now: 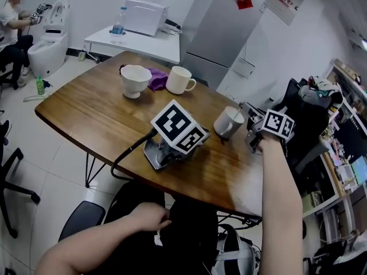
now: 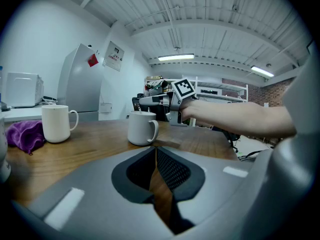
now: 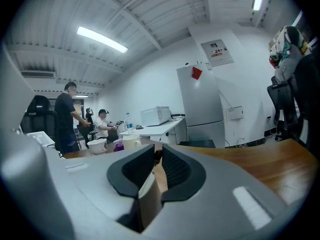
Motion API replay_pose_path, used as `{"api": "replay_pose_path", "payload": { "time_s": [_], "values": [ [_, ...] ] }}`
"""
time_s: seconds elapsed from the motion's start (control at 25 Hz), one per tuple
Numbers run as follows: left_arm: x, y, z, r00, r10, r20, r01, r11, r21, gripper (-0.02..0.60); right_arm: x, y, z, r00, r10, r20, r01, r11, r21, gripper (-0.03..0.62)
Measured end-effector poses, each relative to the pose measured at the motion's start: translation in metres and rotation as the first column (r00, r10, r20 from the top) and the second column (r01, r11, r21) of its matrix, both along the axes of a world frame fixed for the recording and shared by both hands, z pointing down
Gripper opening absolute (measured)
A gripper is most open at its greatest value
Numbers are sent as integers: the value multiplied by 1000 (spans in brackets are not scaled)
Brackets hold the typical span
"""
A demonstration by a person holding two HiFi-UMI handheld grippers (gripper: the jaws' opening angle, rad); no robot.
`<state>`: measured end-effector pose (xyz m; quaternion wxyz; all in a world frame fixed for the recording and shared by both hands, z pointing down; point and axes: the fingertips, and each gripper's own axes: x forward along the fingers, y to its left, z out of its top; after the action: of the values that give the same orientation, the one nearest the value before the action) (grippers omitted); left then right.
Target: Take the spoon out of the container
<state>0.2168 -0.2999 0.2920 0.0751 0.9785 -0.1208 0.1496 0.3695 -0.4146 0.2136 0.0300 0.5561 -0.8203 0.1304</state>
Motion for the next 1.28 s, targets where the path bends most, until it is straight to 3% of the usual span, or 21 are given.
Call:
{"api": "replay_pose_path", "payload": {
  "time_s": [0.24, 0.6, 1.08, 1.28],
  "values": [
    [1, 0, -1, 1000, -1, 0, 1, 1000, 1, 12, 10, 4, -14, 999, 30, 22, -31, 999, 39, 48],
    [-1, 0, -2, 1000, 1, 1, -1, 1000, 0, 12, 23, 19, -64, 994, 73, 83, -87, 982, 170, 48],
    [1, 1, -1, 1000, 0, 0, 0, 1000, 1, 12, 42, 40, -105, 988, 73, 136, -106, 961, 256, 46],
    [-1, -1, -1, 1000, -1, 1, 1, 1000, 0, 12, 55, 49, -100, 980, 77, 186, -123, 960, 250, 46]
  ]
}}
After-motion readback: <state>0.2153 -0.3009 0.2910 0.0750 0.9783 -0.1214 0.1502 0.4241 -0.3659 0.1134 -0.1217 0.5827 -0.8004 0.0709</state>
